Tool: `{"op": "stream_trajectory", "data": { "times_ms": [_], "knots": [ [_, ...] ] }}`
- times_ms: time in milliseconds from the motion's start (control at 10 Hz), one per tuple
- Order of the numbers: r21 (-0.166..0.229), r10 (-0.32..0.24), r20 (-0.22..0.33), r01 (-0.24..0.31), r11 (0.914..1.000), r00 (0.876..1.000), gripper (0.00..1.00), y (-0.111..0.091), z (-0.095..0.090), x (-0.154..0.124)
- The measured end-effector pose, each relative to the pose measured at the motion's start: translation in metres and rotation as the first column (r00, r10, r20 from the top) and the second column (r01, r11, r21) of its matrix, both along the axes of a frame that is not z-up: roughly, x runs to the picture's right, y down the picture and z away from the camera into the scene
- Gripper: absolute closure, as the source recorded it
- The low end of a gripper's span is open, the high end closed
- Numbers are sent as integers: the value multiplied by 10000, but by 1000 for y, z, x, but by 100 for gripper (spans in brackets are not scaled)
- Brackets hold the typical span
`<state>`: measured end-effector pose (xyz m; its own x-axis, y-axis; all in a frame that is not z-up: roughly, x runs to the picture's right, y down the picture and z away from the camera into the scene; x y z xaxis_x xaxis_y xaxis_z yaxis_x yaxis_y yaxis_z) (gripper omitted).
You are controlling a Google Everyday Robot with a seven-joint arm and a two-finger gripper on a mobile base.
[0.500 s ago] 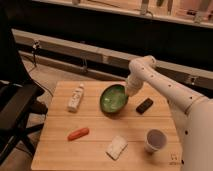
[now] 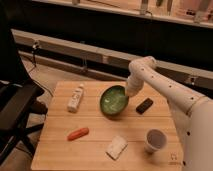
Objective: Drag the ceramic bowl in a circle
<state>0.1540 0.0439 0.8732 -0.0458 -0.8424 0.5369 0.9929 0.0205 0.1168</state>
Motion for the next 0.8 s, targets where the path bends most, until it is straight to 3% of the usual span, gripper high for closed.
{"op": "stream_trajectory", "data": {
  "times_ms": [800],
  "knots": [
    [53,-599,202,598,9982,9980,100,4,-4,-8]
  ]
}}
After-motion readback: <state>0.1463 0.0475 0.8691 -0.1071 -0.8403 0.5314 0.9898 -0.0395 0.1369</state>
